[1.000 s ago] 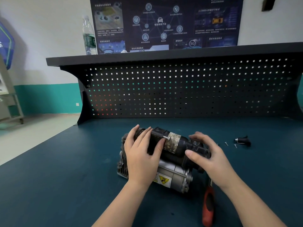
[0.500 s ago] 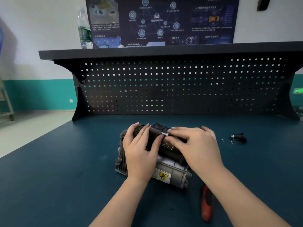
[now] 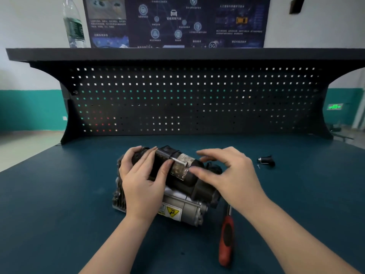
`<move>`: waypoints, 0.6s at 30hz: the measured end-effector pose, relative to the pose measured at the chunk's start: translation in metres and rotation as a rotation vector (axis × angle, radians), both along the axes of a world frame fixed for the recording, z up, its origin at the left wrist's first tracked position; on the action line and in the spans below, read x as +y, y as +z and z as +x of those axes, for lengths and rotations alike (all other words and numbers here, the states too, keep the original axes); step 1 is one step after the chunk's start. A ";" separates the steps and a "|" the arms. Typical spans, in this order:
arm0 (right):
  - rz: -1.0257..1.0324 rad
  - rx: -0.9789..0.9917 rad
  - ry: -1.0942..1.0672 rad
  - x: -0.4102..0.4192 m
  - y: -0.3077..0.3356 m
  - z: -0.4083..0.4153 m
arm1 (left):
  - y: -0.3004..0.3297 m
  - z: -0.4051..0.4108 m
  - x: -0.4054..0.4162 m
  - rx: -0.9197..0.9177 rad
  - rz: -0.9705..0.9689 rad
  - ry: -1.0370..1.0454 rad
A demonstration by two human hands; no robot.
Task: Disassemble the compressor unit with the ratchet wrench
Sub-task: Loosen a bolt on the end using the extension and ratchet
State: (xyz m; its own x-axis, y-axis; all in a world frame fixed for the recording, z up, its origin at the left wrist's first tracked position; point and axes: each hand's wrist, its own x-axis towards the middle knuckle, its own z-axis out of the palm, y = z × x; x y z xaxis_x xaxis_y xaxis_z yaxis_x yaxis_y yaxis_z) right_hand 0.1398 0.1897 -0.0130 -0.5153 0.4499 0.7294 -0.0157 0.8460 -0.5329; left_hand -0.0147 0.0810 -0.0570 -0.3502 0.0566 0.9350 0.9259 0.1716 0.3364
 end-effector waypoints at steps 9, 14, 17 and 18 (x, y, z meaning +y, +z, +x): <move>0.356 -0.133 -0.141 -0.026 0.009 -0.023 | 0.001 0.001 0.000 0.010 -0.008 0.001; 0.189 0.126 -0.264 0.021 -0.008 0.011 | 0.000 0.002 0.000 -0.029 -0.016 -0.004; -0.260 -0.024 -0.451 0.100 -0.019 0.026 | 0.000 0.003 0.000 -0.004 -0.007 -0.001; -0.373 -0.157 -0.533 0.127 -0.028 0.026 | 0.000 0.003 0.000 0.003 -0.007 0.001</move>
